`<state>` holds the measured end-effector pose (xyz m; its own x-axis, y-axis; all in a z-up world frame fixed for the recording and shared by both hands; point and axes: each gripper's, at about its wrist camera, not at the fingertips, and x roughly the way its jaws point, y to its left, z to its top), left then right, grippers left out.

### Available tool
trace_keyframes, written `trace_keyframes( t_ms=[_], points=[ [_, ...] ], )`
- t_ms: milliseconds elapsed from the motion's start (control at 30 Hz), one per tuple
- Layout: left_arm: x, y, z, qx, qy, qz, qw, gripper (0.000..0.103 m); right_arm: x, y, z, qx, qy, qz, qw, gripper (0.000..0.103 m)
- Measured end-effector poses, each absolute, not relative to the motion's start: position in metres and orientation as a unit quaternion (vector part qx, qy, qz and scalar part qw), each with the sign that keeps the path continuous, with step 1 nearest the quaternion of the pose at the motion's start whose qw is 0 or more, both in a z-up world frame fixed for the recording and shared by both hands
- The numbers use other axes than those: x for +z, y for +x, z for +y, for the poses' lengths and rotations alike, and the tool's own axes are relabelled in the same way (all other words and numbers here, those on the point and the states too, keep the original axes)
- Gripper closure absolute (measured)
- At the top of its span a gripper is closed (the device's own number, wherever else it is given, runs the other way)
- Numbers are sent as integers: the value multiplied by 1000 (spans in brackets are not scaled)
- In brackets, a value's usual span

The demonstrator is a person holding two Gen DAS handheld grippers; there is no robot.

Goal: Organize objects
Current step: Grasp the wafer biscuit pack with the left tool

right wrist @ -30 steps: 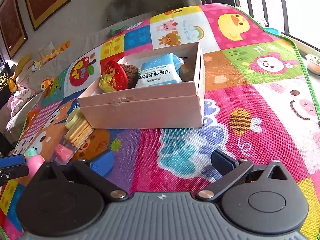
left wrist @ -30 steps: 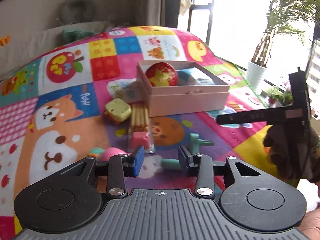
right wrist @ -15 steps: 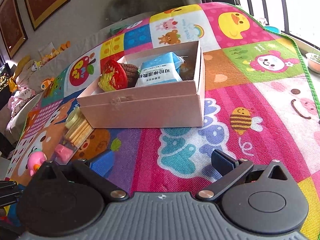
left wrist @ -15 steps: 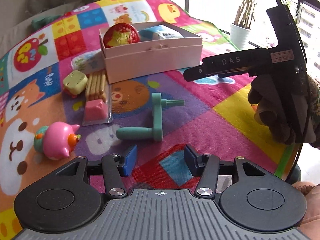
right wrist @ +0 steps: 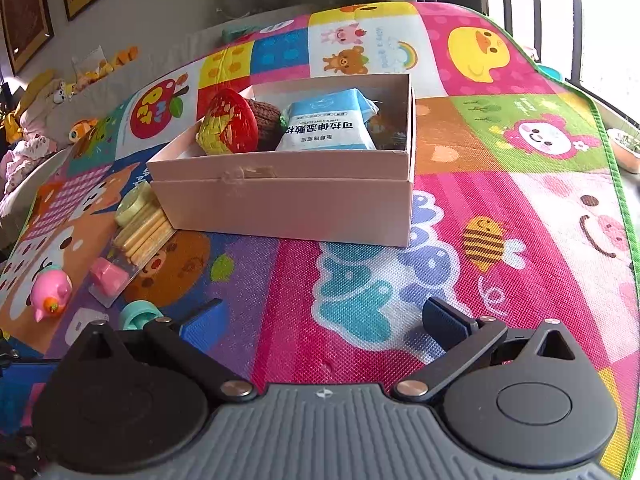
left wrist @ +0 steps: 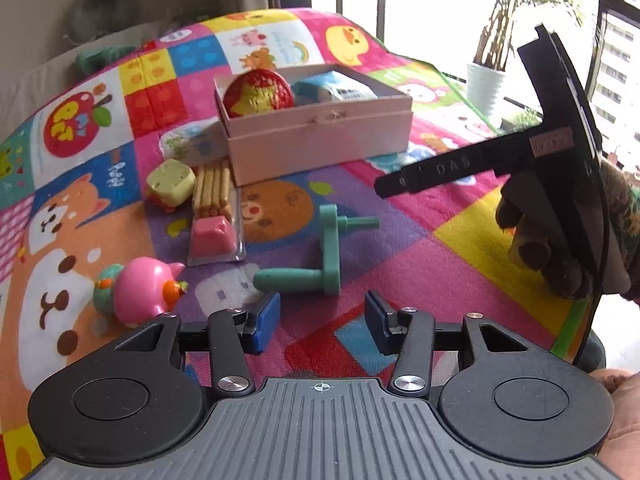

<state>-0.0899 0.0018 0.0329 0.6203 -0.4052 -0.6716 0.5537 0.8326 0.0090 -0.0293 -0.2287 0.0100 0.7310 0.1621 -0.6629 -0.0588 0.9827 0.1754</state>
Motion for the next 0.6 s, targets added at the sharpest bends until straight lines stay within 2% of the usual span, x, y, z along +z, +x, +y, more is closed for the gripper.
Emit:
trace_keyframes(
  t_ms=[367, 600],
  points=[
    [55, -29, 23, -181, 12, 317, 931, 52, 10, -32, -232, 61, 81, 358, 928, 0],
    [25, 36, -8, -150, 58, 362, 918, 52, 10, -32, -231, 61, 81, 357, 928, 0]
  ],
)
